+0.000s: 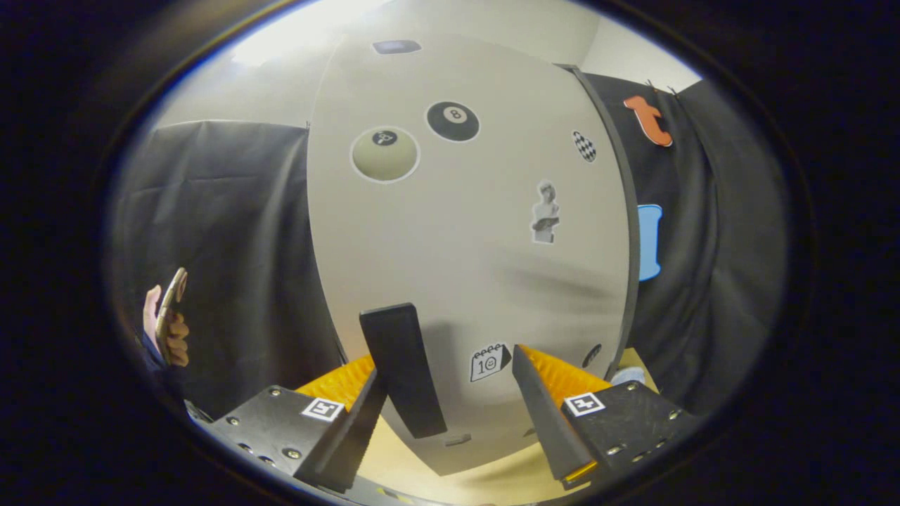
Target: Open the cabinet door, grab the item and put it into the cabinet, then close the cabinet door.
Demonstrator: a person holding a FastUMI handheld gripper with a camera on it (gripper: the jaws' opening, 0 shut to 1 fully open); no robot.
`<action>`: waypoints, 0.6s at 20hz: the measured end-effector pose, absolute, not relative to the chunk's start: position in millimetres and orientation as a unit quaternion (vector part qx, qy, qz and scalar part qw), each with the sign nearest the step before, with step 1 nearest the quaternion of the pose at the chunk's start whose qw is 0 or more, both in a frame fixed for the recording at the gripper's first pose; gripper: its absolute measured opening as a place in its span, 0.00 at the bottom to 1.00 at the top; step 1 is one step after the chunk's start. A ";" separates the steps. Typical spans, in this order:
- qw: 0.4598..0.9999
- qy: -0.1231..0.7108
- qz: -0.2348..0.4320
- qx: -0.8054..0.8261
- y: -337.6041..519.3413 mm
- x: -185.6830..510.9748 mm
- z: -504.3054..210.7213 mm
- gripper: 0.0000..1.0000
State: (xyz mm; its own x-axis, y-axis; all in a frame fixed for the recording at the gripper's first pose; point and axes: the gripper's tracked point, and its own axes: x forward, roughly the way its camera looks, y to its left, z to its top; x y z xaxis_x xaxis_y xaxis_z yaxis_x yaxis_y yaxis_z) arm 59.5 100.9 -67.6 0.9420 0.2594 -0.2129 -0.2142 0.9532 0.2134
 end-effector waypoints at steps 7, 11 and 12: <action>0.980 0.118 0.133 0.093 122.7 85.4 -66.2 0.98; 0.979 0.115 0.139 0.090 134.0 100.1 -65.6 0.98; 0.979 0.115 0.141 0.088 137.1 102.7 -65.7 0.98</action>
State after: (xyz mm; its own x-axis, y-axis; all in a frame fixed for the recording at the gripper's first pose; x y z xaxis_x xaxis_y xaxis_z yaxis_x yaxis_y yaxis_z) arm 102.7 137.1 -65.7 0.9340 0.2959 -0.2001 -0.2554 0.9448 0.2050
